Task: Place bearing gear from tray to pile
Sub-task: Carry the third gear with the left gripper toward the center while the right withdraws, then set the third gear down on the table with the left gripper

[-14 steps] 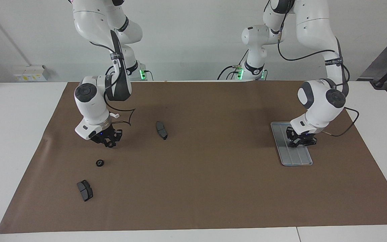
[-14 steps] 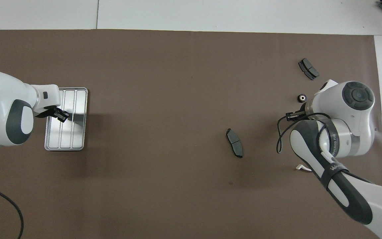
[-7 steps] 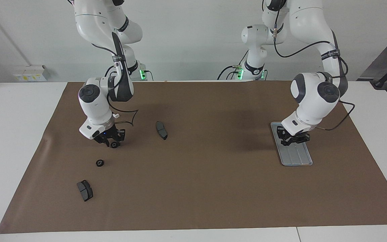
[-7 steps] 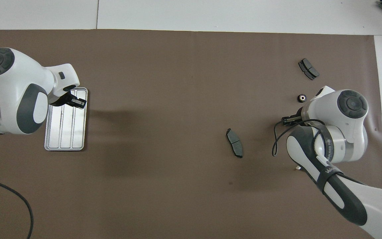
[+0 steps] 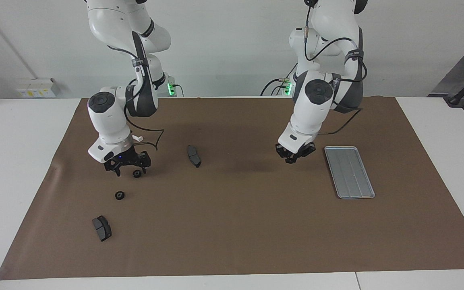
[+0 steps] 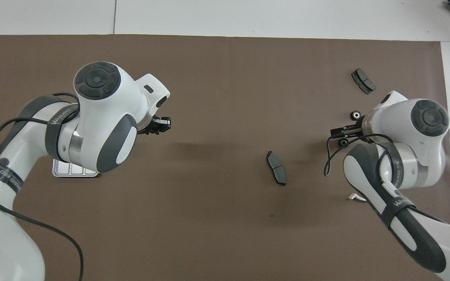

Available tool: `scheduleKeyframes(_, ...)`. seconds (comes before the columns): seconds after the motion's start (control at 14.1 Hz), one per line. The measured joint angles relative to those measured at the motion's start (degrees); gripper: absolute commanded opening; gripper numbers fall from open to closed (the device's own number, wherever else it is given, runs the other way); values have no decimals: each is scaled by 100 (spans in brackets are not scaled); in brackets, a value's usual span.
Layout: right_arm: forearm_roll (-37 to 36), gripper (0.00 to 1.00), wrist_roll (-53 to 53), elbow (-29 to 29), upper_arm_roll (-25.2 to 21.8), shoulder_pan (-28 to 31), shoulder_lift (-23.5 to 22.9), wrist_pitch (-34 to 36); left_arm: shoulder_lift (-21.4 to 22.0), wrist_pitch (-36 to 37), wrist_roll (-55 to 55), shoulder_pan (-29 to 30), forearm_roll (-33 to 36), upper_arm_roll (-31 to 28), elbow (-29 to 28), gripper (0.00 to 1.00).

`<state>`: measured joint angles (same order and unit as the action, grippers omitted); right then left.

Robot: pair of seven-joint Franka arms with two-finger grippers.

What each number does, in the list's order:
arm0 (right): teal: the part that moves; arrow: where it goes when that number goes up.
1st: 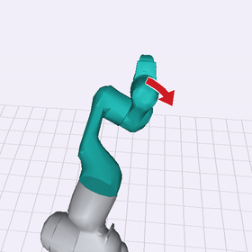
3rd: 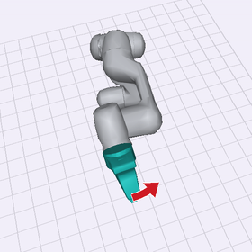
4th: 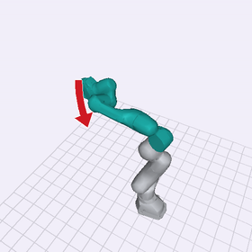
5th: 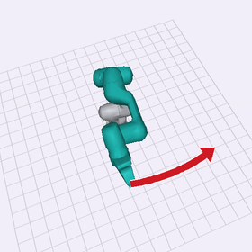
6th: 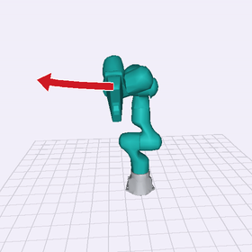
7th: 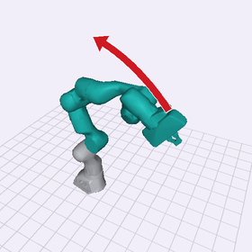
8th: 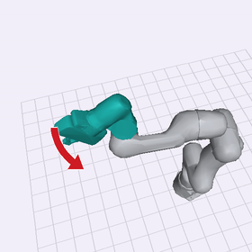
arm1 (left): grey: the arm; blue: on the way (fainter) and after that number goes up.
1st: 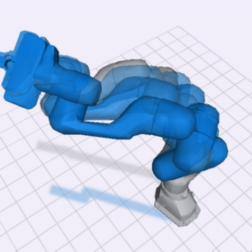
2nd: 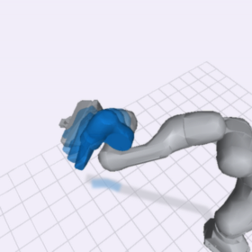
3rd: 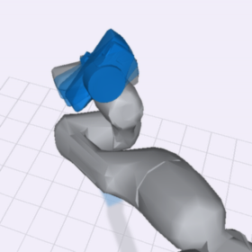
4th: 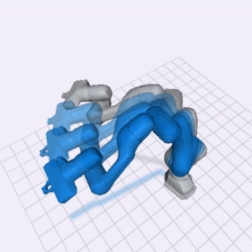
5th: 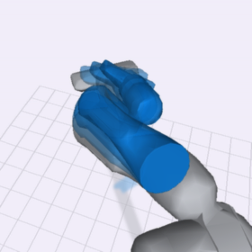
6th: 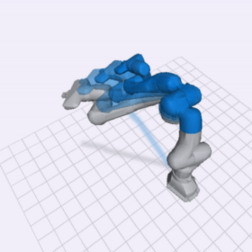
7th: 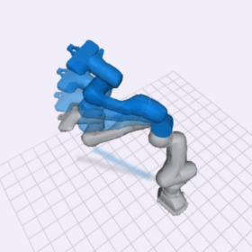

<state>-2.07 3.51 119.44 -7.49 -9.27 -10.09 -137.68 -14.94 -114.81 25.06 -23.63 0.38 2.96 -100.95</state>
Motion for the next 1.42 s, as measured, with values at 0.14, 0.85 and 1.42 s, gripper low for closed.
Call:
scheduleKeyframes(0.14,77,100,-47,-404,-1,1,58,421,-1,0,345,-344,-7,8,6,0)
scheduleKeyframes(0.85,391,100,-1481,-1762,599,-140,74,2284,-1,-393,1197,-1233,-339,-30,17,74)
scheduleKeyframes(1.42,432,100,-2467,-1687,647,-1062,-91,1925,161,137,182,-138,-356,-174,463,75)
